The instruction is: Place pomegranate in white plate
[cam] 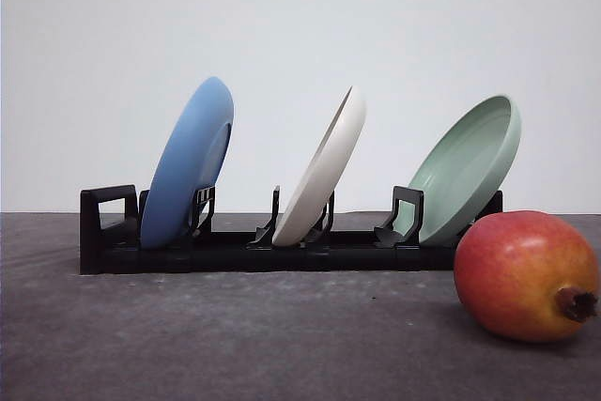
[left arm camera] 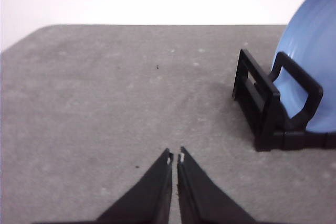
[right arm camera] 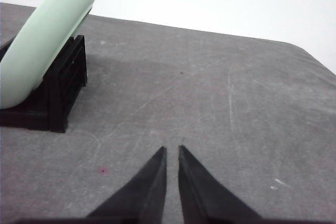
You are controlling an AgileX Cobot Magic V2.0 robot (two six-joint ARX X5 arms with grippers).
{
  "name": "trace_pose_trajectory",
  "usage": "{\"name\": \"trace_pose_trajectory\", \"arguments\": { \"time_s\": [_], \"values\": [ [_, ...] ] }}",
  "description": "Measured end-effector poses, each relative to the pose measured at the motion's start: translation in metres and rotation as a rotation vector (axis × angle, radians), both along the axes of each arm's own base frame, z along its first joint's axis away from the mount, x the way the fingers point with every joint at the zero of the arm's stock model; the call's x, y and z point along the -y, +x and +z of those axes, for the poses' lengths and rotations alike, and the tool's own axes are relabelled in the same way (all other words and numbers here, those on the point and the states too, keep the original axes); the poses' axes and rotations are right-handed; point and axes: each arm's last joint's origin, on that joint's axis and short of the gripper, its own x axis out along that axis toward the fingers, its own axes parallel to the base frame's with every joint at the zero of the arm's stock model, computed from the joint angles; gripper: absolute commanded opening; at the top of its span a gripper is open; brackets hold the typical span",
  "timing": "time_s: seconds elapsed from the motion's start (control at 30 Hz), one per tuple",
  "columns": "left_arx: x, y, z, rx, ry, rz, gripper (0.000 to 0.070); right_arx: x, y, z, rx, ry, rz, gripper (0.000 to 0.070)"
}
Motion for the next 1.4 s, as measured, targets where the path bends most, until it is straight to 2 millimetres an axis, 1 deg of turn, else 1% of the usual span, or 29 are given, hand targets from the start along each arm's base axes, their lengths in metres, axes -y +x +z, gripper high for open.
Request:
{"name": "trace_pose_trajectory", "arguments": {
  "time_s": [0.13,0.2,0.27,0.33,0.4,0.47,0.57,0.67,0.83,0.97,1.07,1.17,1.23,1.4],
  "values": [
    [0.000,0.000,0.002,0.025,-0.109,0.015,0.0001,-0.001,0.000,0.000,0.003,0.093,0.018,0.0033],
    [0.000,0.000,0.006,0.042,-0.163,0.012,0.0003,-0.002,0.000,0.002,0.022,0.171,0.046,0.0000],
    [0.001,-0.001,0.012,0.043,-0.210,0.003,0.0003,-0.003,0.000,0.006,0.046,0.241,0.089,0.0000],
    [0.002,-0.003,0.025,0.055,-0.240,-0.011,0.0003,-0.004,-0.001,0.013,0.051,0.300,0.094,0.0000],
    [0.003,-0.005,0.042,0.068,-0.257,-0.034,0.0003,-0.004,-0.003,0.028,0.057,0.359,0.091,0.0000],
    [0.004,-0.006,0.059,0.059,-0.264,-0.066,0.0003,-0.004,-0.006,0.047,0.068,0.399,0.105,0.0000],
    [0.007,-0.007,0.080,0.002,-0.274,-0.127,0.0003,-0.005,-0.012,0.081,0.066,0.428,0.156,0.0000],
    [0.010,-0.004,0.102,-0.064,-0.279,-0.225,0.0003,-0.007,-0.016,0.112,0.024,0.439,0.230,0.0000],
    [0.019,0.003,0.145,-0.133,-0.244,-0.472,0.0003,-0.013,-0.018,0.157,-0.096,0.426,0.419,0.0000],
    [0.026,0.012,0.170,-0.174,-0.224,-0.662,0.0003,-0.018,-0.016,0.183,-0.197,0.379,0.613,0.0000],
    [0.032,0.018,0.184,-0.170,-0.210,-0.822,0.0003,-0.020,-0.012,0.194,-0.257,0.336,0.715,0.0000],
    [0.037,0.022,0.194,-0.153,-0.192,-0.940,0.0002,-0.021,-0.008,0.199,-0.258,0.300,0.758,0.0000],
    [0.039,0.022,0.197,-0.134,-0.179,-0.968,0.0002,-0.022,-0.006,0.198,-0.256,0.286,0.761,0.0000],
    [0.039,0.023,0.197,-0.128,-0.169,-0.974,0.0003,-0.022,-0.006,0.200,-0.238,0.271,0.765,0.0000]
  ]
}}
